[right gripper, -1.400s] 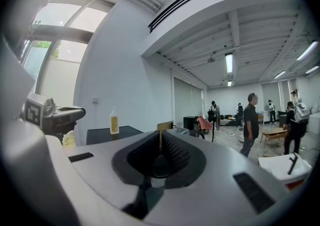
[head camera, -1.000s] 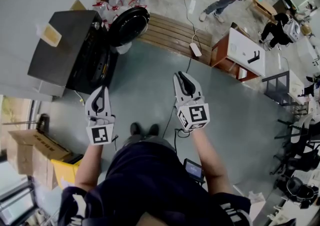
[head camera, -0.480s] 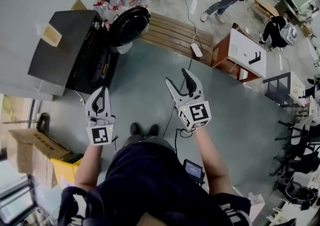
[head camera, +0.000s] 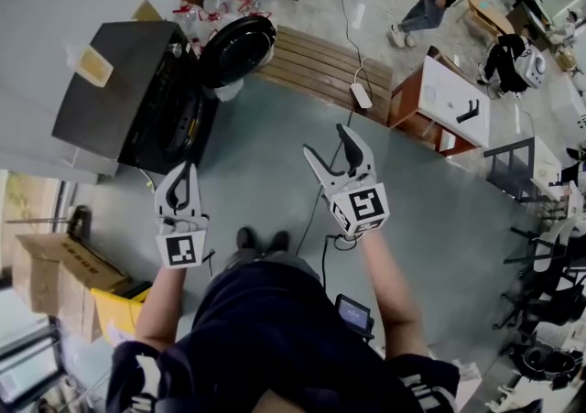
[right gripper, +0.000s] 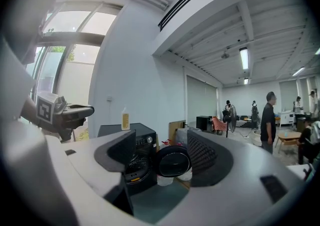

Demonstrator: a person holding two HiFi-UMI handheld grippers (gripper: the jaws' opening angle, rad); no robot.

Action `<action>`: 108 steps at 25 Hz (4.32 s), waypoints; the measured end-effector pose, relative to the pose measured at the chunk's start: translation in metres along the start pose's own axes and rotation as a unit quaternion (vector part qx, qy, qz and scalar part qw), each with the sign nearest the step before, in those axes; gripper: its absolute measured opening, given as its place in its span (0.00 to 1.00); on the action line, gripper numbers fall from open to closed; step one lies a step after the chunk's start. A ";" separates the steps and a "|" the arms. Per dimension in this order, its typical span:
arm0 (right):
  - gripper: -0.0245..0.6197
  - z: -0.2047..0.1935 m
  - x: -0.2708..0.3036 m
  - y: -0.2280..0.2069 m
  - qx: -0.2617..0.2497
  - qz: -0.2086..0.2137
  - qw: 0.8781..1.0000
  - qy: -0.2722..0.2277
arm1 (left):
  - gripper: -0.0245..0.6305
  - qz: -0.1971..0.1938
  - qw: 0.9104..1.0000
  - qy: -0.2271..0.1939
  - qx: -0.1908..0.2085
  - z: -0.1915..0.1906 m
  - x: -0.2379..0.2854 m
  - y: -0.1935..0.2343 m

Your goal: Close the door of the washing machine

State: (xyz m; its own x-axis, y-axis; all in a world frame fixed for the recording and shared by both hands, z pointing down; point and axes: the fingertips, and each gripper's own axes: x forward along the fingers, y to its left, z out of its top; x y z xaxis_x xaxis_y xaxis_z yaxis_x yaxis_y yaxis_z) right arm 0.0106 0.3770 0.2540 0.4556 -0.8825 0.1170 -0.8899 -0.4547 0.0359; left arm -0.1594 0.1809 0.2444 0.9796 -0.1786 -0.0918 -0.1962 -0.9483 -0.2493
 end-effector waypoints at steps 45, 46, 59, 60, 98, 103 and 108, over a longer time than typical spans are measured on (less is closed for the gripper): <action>0.55 -0.066 0.353 -0.179 -0.019 0.058 0.996 0.070 | 0.07 -0.017 0.998 0.066 -0.002 -0.086 0.252 0.085; 0.55 -0.070 0.361 -0.185 -0.018 0.060 0.995 0.073 | 0.07 -0.011 0.997 0.072 -0.004 -0.089 0.256 0.087; 0.53 -0.127 0.470 -0.295 -0.030 0.163 0.980 0.112 | 0.07 0.142 0.983 0.115 -0.006 -0.095 0.344 0.080; 0.53 -0.132 0.479 -0.303 -0.033 0.173 0.977 0.119 | 0.07 0.154 0.981 0.118 -0.007 -0.093 0.350 0.077; 0.47 -0.327 0.738 -0.342 -0.189 0.316 0.896 0.246 | 0.07 0.302 0.920 0.247 -0.023 -0.183 0.344 0.106; 0.45 -0.380 0.782 -0.359 -0.214 0.360 0.868 0.266 | 0.07 0.338 0.898 0.282 -0.023 -0.200 0.359 0.098; 0.41 -0.418 0.817 -0.363 -0.232 0.388 0.848 0.278 | 0.07 0.354 0.880 0.316 -0.024 -0.220 0.367 0.092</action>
State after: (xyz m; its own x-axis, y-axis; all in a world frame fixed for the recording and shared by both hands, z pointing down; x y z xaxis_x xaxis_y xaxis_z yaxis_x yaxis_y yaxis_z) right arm 0.6971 -0.1284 0.7516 -0.2364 -0.6427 0.7287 -0.8882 0.4471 0.1061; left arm 0.1913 -0.0300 0.3997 0.4440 -0.8249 0.3498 -0.7798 -0.5480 -0.3026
